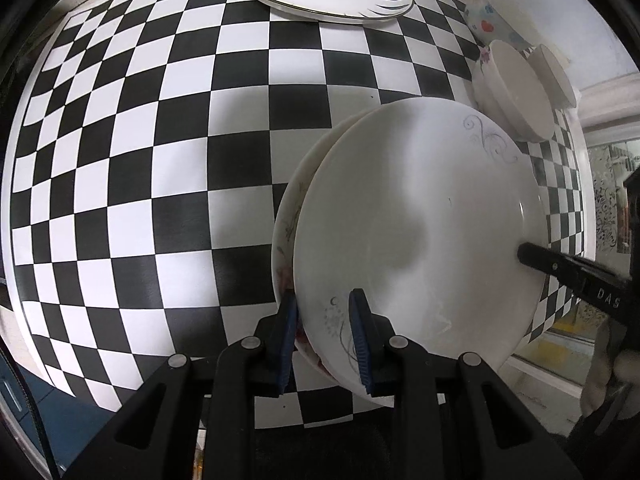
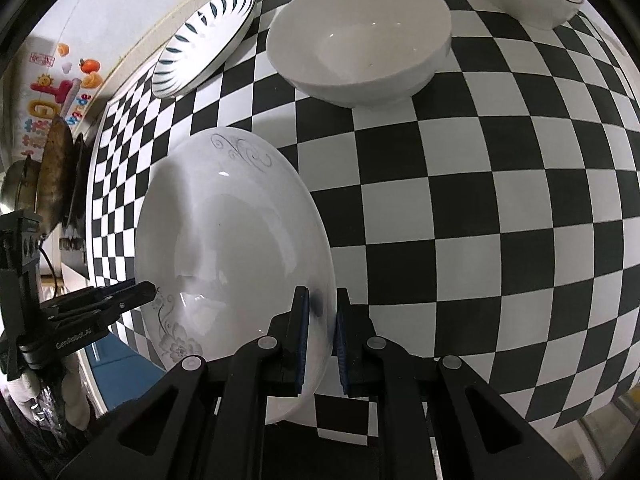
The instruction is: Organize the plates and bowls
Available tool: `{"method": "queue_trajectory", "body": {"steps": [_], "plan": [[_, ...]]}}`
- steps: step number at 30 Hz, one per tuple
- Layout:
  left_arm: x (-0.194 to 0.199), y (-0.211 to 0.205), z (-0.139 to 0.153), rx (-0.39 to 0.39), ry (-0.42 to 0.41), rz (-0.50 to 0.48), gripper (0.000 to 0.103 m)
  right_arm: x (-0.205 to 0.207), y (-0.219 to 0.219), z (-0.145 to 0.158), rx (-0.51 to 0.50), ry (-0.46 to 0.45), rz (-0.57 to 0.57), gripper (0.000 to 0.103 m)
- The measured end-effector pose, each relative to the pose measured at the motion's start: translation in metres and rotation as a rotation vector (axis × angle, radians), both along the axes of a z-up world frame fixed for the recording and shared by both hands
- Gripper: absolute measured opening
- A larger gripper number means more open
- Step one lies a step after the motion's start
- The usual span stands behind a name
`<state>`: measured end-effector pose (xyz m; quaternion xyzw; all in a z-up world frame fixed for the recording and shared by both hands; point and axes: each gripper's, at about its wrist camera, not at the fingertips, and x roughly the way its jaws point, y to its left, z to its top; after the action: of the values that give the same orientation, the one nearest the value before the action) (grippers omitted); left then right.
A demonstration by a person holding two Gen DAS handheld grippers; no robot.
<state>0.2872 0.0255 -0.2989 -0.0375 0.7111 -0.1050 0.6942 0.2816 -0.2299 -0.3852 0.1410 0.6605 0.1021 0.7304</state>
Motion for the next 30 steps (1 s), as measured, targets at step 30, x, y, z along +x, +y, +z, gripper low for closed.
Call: {"method": "queue_trajectory", "body": {"steps": [30], "plan": [[0.189, 0.064, 0.029, -0.029, -0.100, 0.369, 0.028, 0.239, 0.061, 0.070, 0.034, -0.125, 0.164, 0.023]]}}
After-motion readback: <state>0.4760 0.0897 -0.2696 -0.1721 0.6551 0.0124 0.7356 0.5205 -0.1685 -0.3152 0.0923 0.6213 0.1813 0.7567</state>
